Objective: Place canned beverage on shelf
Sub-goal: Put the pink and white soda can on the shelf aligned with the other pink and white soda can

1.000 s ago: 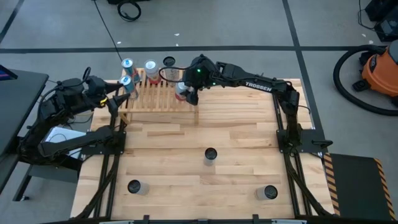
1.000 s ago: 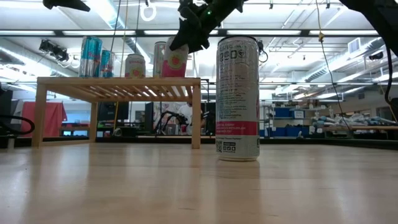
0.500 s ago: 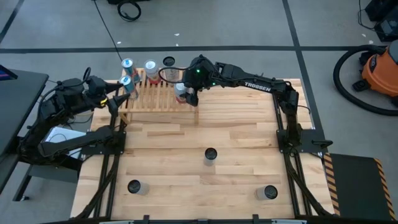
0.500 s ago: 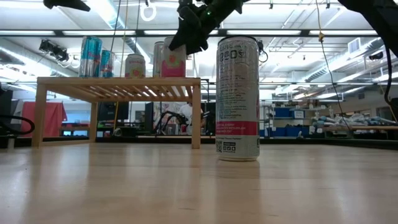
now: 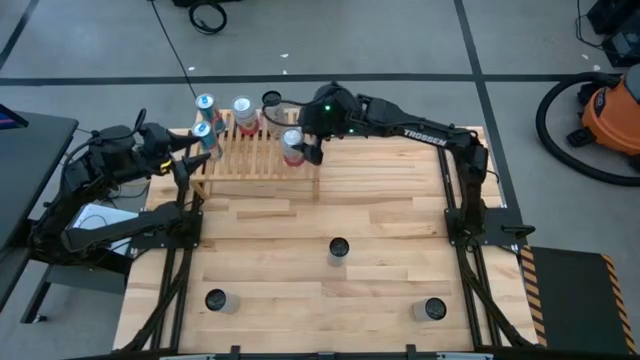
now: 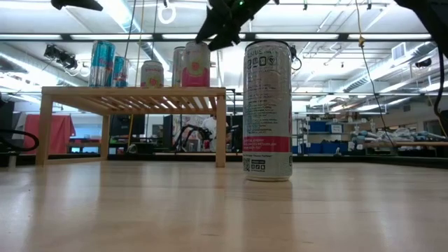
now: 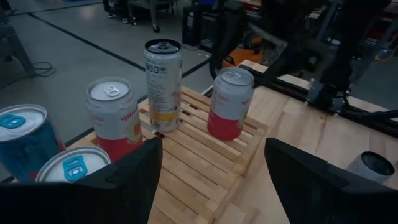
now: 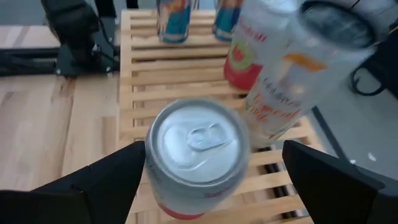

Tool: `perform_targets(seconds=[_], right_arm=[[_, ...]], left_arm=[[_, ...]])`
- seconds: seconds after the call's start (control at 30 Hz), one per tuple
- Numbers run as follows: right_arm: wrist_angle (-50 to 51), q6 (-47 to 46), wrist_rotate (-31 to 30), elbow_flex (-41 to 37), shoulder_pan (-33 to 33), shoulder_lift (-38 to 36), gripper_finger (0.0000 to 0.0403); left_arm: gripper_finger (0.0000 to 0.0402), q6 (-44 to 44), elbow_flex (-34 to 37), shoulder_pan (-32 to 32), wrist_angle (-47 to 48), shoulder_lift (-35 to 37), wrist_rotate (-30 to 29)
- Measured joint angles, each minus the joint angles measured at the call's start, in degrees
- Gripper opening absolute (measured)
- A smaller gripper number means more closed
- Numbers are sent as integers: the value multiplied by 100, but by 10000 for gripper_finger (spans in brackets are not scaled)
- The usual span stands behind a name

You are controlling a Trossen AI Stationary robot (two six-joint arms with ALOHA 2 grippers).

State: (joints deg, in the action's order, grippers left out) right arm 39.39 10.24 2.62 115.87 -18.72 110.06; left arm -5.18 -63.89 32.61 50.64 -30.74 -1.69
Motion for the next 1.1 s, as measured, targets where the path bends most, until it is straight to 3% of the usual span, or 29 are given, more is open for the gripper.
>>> perform_targets(seconds=[0.57,0.87,1.1], right_arm=[[-89,-17,-5,4,28,-392,390],[-98,-2,-1,4,247,-392,391],[-102,-2,-3,4,262,-392,391]], left_arm=[[284,-766,-1,-1,-621,0,1],[284,-318,-1,1,-427,-19,1],[284,-455,-1,0,-551,-187,470]])
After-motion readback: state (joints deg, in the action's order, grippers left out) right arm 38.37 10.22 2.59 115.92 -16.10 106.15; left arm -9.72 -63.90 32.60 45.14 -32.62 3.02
